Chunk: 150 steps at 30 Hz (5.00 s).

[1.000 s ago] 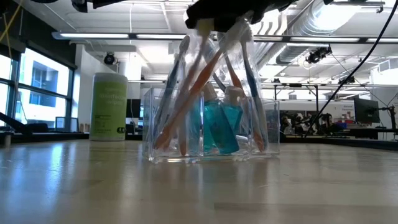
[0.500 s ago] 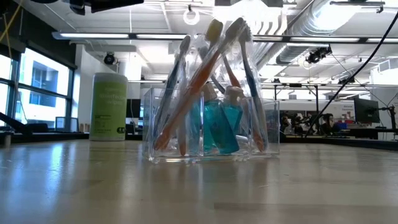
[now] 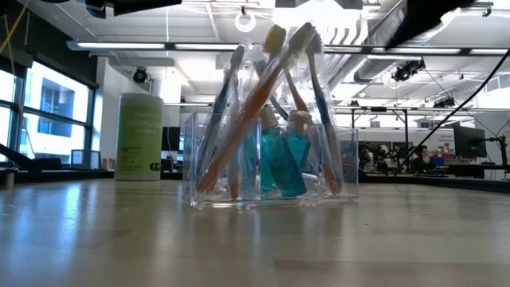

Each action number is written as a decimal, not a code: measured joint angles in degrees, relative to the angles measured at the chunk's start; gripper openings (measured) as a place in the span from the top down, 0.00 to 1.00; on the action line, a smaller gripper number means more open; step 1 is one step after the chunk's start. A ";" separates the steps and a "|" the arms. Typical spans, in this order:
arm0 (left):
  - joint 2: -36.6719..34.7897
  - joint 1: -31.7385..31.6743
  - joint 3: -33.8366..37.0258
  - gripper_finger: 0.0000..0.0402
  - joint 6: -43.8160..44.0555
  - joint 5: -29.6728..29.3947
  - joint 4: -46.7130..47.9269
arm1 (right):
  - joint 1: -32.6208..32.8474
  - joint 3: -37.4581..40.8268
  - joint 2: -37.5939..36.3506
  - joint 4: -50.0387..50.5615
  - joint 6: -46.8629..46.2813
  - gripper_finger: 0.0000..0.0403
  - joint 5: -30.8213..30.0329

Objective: Pick & Place toothbrushing station
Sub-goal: Put the blue toothbrush into the transparent organizer

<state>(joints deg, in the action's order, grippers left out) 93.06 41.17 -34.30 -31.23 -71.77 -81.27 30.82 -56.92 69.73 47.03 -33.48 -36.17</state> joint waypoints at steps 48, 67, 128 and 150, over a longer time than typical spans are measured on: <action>0.00 -1.25 0.00 0.62 1.25 -0.13 0.26 | -23.50 39.82 29.17 -99.21 27.55 0.45 12.50; 0.00 -1.25 0.02 0.62 2.81 -0.54 3.93 | -23.35 35.31 33.13 -96.54 29.08 0.82 9.64; 0.00 -10.78 -1.84 0.62 20.49 43.08 -5.75 | 3.07 23.94 8.99 -102.36 58.13 0.99 6.03; 0.00 -14.52 -1.99 0.62 22.70 53.82 -4.28 | 1.03 15.86 16.96 -100.81 64.31 0.99 -0.20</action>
<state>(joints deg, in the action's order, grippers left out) 93.06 26.65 -36.29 -8.53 -17.95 -85.55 31.84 -41.06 86.70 -53.78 30.83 -36.37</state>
